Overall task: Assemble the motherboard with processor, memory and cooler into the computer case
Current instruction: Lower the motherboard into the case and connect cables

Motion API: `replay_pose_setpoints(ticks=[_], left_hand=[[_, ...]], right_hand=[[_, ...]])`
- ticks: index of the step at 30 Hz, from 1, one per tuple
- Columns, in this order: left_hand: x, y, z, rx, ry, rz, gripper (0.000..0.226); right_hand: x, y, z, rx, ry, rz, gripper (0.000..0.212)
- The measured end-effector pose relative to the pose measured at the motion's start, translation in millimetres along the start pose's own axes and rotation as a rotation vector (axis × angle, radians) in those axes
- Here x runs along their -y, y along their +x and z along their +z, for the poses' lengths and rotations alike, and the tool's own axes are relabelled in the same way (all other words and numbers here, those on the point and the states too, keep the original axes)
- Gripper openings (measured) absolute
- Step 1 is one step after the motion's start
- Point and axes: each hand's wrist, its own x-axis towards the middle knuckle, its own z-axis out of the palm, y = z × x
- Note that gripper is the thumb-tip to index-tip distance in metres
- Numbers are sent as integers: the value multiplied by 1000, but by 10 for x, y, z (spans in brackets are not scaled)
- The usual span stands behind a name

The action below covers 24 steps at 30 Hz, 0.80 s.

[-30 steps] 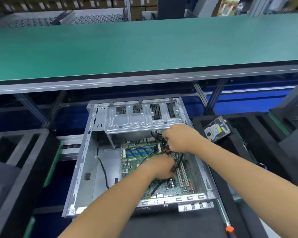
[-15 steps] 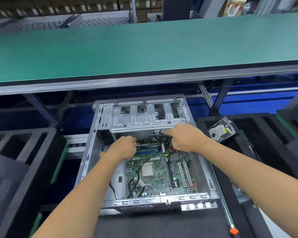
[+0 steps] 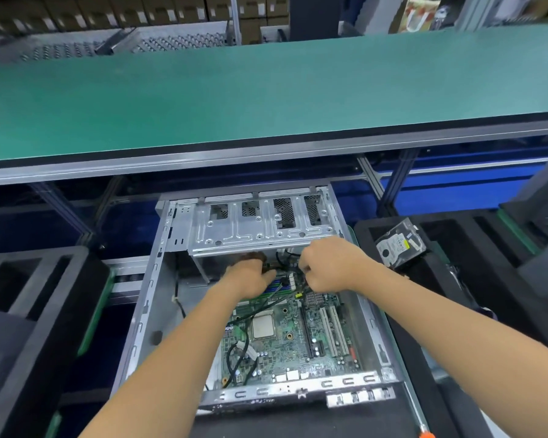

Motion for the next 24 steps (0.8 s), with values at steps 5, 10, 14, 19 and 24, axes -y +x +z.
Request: replay_pose_setpoints(ticks=[5, 10, 14, 19, 24], left_hand=[[-32, 186, 159, 103, -53, -52, 84], [-23, 256, 124, 132, 7, -6, 95], [-28, 269, 112, 142, 4, 8, 93], [-25, 323, 96, 186, 13, 23, 92], [-152, 315, 46, 111, 93, -7, 69]], right_hand=[[-122, -41, -125, -308, 876, 145, 28], [-345, 224, -279, -523, 1008, 238, 25], [-268, 426, -219, -485, 914, 246, 26], [-305, 461, -192, -539, 879, 258, 24], [-315, 456, -191, -535, 847, 255, 20]])
